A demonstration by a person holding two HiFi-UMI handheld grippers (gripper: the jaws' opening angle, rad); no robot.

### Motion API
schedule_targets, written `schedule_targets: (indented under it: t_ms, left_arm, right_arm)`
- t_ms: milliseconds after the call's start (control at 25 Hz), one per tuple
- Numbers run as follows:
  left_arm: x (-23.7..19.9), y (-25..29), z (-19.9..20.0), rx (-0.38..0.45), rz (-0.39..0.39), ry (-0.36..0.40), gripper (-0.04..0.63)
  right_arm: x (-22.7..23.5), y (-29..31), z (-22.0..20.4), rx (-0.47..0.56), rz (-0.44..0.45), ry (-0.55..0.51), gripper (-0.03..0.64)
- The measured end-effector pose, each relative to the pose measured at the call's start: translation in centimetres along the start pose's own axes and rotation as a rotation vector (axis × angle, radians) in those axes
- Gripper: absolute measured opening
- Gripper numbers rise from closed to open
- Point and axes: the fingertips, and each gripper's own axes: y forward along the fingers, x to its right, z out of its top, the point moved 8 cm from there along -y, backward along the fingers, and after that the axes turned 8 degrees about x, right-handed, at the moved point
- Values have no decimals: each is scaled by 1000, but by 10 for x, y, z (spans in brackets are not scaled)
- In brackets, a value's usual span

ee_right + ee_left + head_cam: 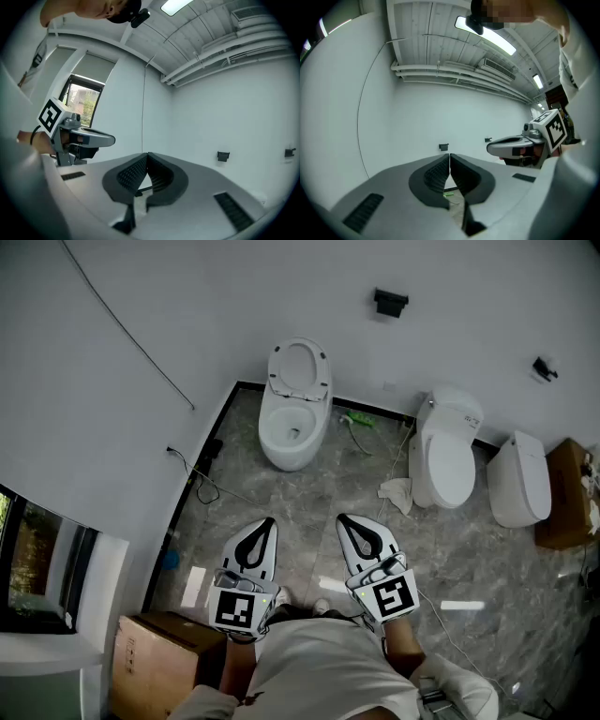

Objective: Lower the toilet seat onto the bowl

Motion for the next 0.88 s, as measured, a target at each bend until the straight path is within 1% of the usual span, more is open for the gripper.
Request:
schedule_targets:
  t_ms: [120, 280, 440, 560, 680, 880]
  left_arm:
    - [6, -2, 4, -4, 0, -3, 25]
    - [18, -13, 4, -8, 23, 15, 23]
    - [24, -22, 8, -14, 46, 25, 25]
    - [24, -24, 9, -18, 64, 26, 24]
    - [24, -20, 10, -22, 52, 29, 25]
    - [12, -7, 8, -17, 36, 31, 25]
  right_arm:
    - [-2, -6, 1, 13, 1, 15, 20]
    - [-5, -17, 0, 18, 10, 8, 20]
    - [-9, -23, -4, 0, 41, -5, 21]
    - [-9, -24, -6, -5, 47, 15, 21]
    - [-7, -21, -4, 7, 48, 24, 21]
    - [-1, -4, -6, 9, 43, 20, 21]
